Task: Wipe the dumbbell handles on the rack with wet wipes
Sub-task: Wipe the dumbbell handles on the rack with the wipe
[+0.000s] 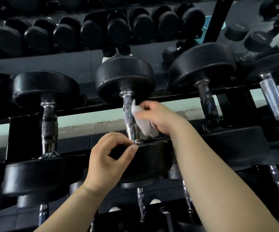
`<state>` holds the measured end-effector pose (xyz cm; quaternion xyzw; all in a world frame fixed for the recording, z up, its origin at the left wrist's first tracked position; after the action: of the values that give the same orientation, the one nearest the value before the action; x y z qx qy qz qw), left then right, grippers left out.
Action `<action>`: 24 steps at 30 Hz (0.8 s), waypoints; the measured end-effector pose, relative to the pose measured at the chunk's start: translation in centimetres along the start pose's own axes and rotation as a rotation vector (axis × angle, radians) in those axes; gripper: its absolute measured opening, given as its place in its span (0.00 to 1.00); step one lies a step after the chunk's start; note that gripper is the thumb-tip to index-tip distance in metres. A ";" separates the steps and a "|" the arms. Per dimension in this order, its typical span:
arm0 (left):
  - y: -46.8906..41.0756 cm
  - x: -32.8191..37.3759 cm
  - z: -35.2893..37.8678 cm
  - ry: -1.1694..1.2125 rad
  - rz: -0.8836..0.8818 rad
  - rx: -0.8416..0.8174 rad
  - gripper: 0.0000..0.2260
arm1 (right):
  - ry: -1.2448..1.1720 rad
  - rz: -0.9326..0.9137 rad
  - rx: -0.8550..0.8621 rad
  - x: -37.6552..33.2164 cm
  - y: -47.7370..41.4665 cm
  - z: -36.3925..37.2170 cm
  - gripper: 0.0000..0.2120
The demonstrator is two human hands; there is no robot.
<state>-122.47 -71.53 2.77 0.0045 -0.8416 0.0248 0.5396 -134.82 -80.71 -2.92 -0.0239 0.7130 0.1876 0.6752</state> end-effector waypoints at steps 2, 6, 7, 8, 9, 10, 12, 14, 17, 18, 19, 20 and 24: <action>0.0 -0.1 0.0 0.002 -0.002 -0.004 0.04 | 0.160 0.052 -0.151 0.8 2.0 0.5 0.09; 0.0 -0.2 0.1 0.008 0.006 -0.009 0.05 | 0.041 0.011 0.054 0.3 0.8 -0.2 0.11; 0.0 -0.2 0.1 0.010 0.006 -0.007 0.05 | 0.027 -0.013 0.128 -0.1 0.0 -0.5 0.11; 0.0 -0.2 0.1 0.010 0.004 -0.005 0.05 | 0.035 -0.033 0.175 -0.7 -0.8 -0.7 0.10; 0.0 -0.2 0.1 0.007 0.003 -0.003 0.05 | 0.056 -0.048 0.193 -1.2 -1.3 -0.8 0.10; 0.0 -0.2 0.1 0.004 0.000 -0.003 0.05 | 0.071 -0.056 0.184 -1.4 -1.5 -0.6 0.09; 0.0 -0.2 0.0 0.007 -0.008 -0.005 0.05 | 0.095 -0.041 0.109 -1.3 -0.7 -0.2 0.10; 0.0 -0.3 -0.1 0.011 -0.009 -0.002 0.05 | 0.176 -0.009 -0.021 -1.0 0.9 0.4 0.11; 0.1 -0.2 -0.1 0.005 0.004 0.000 0.06 | 0.306 -0.009 -0.038 -1.5 1.3 0.4 0.10; 0.1 -0.2 -0.1 0.007 0.008 0.002 0.06 | 0.320 -0.054 0.038 -2.3 0.7 0.2 0.09; 0.1 -0.3 -0.1 0.011 0.008 0.003 0.06 | 0.334 -0.115 0.141 -3.0 0.0 0.0 0.08; 0.1 -0.3 -0.1 0.013 0.005 0.005 0.06 | 0.361 -0.173 0.243 -3.8 -0.7 -0.1 0.06; 0.1 -0.5 -0.1 0.017 0.006 0.007 0.06 | 0.557 -0.302 0.273 -4.6 -0.8 0.5 0.09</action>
<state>-122.15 -71.48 2.34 0.0035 -0.8368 0.0295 0.5468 -133.68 -82.26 1.32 -0.0888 0.8768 -0.0250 0.4719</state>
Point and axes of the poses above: each hand's wrist, its own y-axis away from the middle knuckle, its own z-axis out of the palm, x = y × z, the point moved 7 cm from there along -y, towards the middle knuckle, and after that the axes turned 13 degrees about -z, right-handed, at the moved point
